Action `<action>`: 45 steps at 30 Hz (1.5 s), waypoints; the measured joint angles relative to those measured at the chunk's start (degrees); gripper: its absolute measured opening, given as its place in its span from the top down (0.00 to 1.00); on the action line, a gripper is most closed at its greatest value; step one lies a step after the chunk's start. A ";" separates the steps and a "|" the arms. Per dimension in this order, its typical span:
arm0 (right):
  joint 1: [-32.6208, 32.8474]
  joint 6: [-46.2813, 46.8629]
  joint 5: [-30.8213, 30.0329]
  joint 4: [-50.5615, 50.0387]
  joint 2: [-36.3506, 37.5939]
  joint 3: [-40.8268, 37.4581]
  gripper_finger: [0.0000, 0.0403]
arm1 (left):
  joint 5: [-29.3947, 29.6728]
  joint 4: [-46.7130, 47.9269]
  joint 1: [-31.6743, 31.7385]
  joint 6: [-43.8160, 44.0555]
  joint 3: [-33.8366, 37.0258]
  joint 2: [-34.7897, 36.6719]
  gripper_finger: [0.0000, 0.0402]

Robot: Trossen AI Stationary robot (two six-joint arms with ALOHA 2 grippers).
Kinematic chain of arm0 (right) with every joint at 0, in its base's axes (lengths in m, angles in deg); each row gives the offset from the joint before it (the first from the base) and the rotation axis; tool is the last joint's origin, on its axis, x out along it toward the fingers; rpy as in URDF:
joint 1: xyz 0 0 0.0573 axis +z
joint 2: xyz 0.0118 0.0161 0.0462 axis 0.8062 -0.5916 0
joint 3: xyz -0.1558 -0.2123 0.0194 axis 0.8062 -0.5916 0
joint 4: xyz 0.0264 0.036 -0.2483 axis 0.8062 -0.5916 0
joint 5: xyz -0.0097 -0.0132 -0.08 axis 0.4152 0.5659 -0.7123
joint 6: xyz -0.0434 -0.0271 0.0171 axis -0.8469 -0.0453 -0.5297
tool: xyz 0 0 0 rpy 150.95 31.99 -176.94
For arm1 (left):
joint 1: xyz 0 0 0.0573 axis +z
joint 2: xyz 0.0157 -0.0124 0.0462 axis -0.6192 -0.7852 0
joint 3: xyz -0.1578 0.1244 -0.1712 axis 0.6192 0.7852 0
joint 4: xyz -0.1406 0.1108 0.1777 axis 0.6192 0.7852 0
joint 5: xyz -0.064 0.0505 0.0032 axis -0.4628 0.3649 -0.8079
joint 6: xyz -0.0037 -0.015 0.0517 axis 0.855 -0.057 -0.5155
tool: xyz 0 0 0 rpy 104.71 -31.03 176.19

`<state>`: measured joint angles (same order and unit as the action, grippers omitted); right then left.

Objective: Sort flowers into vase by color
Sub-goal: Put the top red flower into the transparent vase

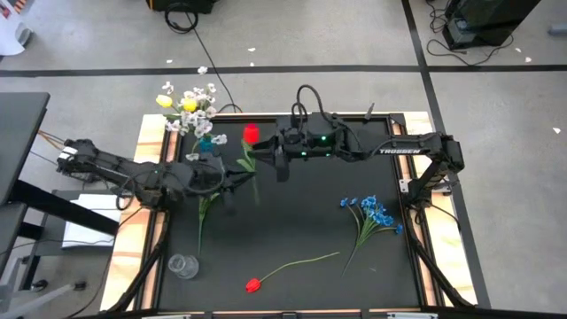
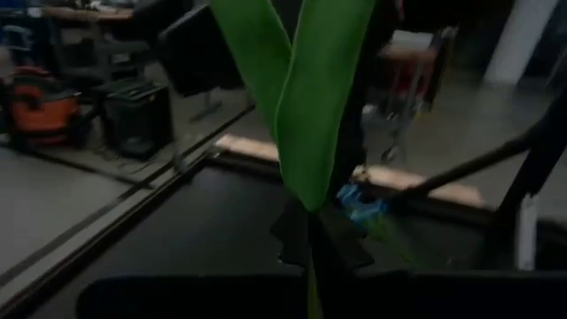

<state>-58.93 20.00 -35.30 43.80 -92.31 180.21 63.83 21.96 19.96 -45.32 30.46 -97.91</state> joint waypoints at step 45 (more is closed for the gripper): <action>-3.02 3.14 -18.66 -4.33 9.47 0.00 0.45 | 55.43 18.57 -82.04 22.51 7.68 13.82 0.99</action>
<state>-61.94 23.14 -53.96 39.47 -82.83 180.21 119.25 40.53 -62.09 -22.81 38.14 -84.09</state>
